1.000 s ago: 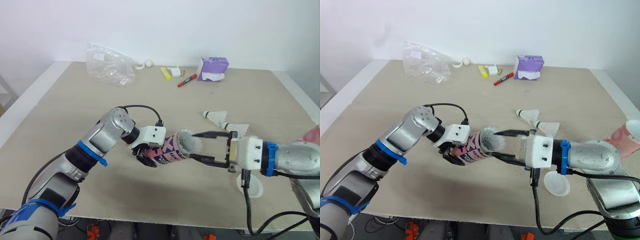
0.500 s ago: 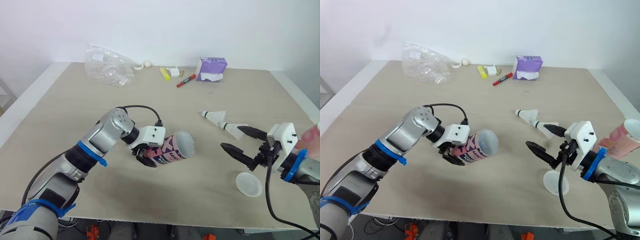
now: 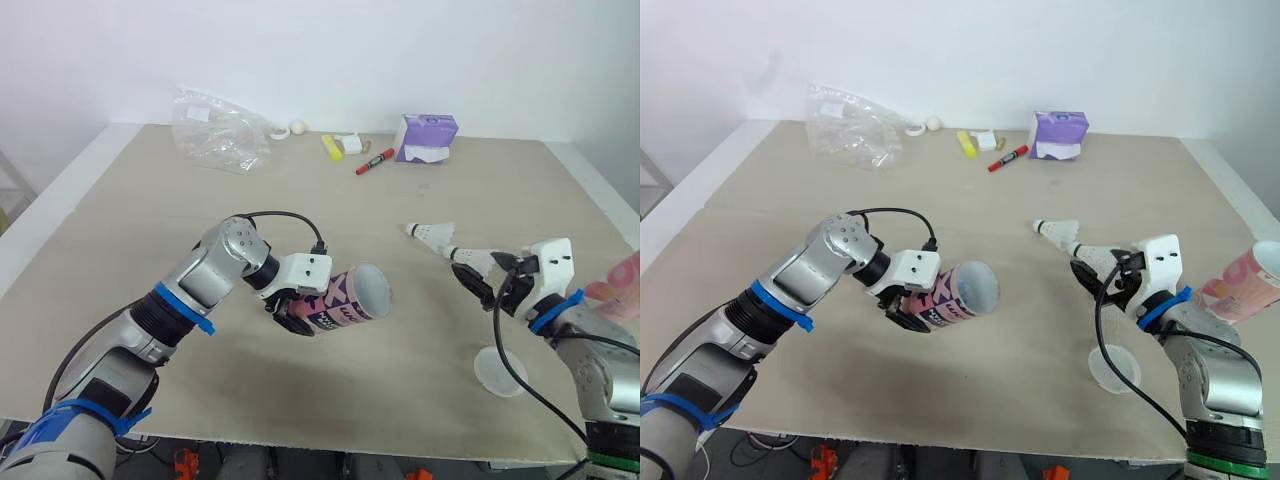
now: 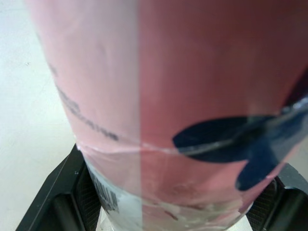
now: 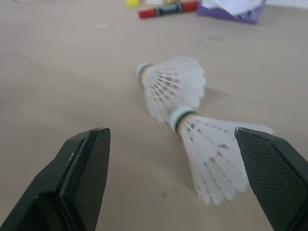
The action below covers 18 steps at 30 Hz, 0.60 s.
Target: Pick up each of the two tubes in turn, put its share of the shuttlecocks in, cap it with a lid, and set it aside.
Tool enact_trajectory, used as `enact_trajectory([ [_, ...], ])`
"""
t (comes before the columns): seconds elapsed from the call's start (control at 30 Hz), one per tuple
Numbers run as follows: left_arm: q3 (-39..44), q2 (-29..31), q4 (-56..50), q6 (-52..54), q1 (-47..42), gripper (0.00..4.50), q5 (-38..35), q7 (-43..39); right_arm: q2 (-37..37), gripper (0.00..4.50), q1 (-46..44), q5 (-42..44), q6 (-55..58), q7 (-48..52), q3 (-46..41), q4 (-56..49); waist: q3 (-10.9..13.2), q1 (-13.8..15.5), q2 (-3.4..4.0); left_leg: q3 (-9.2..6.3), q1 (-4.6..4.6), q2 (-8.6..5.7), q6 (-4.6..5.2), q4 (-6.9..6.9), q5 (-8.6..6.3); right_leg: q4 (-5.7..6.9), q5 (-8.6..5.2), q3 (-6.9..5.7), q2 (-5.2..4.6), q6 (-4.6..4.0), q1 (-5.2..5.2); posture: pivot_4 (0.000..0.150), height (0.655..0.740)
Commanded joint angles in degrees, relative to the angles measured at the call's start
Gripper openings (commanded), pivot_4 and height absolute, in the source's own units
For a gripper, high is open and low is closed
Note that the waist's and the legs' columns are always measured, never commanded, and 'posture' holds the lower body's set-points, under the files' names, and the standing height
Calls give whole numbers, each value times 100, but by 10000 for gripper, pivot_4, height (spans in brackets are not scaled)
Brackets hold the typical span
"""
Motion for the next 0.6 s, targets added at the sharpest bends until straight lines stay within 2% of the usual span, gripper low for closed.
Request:
enact_trajectory([
  [0.03,-140,66,95,156,136,33595,205,164,-27,44284,-122,-58,-151,-31,-111,167,0,0,0,-1,0,0,0,0,0,0,0,0,0,0,0,1500,7400],
  [0.37,-149,83,22,237,172,33595,185,187,49,44284,-133,-47,-177,-53,-101,182,0,-1,0,-1,1,-1,0,0,0,0,0,2,1,0,0,1500,7400],
  [0.6,-160,42,74,224,117,33595,182,179,85,44284,-587,-87,-201,96,42,751,0,-20,0,1,2,-2,1,0,0,0,1,6,1,2,0,1500,7400],
])
